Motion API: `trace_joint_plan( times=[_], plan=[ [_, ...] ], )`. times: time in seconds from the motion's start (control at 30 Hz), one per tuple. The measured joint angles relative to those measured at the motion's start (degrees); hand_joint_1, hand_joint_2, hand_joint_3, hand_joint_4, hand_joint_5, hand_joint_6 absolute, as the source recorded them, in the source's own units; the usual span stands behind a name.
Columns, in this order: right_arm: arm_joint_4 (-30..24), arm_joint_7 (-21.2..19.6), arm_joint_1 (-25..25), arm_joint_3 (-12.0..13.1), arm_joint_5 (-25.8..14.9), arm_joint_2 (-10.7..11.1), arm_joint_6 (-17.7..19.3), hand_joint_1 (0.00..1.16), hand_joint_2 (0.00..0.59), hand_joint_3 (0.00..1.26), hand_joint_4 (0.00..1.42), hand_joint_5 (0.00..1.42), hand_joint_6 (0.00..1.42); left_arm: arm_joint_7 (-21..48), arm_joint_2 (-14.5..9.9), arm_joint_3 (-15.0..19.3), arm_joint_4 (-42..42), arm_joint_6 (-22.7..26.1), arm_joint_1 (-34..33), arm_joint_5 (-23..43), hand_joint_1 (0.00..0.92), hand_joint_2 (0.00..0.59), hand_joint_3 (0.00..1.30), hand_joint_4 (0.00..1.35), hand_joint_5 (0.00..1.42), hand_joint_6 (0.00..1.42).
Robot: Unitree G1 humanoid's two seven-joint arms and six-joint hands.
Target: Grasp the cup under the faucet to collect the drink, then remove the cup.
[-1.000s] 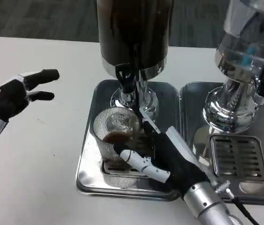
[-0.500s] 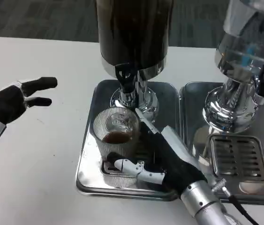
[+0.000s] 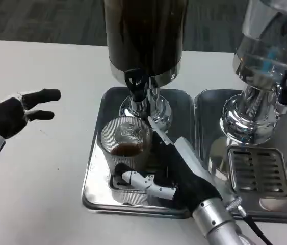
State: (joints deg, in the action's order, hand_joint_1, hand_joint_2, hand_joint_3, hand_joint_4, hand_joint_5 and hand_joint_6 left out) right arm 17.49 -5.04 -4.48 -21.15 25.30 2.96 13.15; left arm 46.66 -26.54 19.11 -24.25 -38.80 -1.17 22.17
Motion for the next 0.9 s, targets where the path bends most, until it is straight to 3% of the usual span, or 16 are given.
trace_joint_plan(
  times=[0.43,0.9],
  plan=[
    [2.39,1.66,-2.1,-0.11,-0.77,0.09,0.95,0.46,0.201,0.0,0.0,0.0,0.0,-0.73,0.0,0.01,0.05,0.14,1.26,-0.11,0.0,0.172,0.36,0.24,0.15,0.33],
    [1.96,-3.61,-1.57,-1.57,3.55,-1.64,-0.55,0.45,0.204,0.0,0.0,0.01,0.1,-0.75,-0.12,0.01,0.21,0.92,1.58,-0.14,0.0,0.184,0.36,0.24,0.16,0.33]
  ],
)
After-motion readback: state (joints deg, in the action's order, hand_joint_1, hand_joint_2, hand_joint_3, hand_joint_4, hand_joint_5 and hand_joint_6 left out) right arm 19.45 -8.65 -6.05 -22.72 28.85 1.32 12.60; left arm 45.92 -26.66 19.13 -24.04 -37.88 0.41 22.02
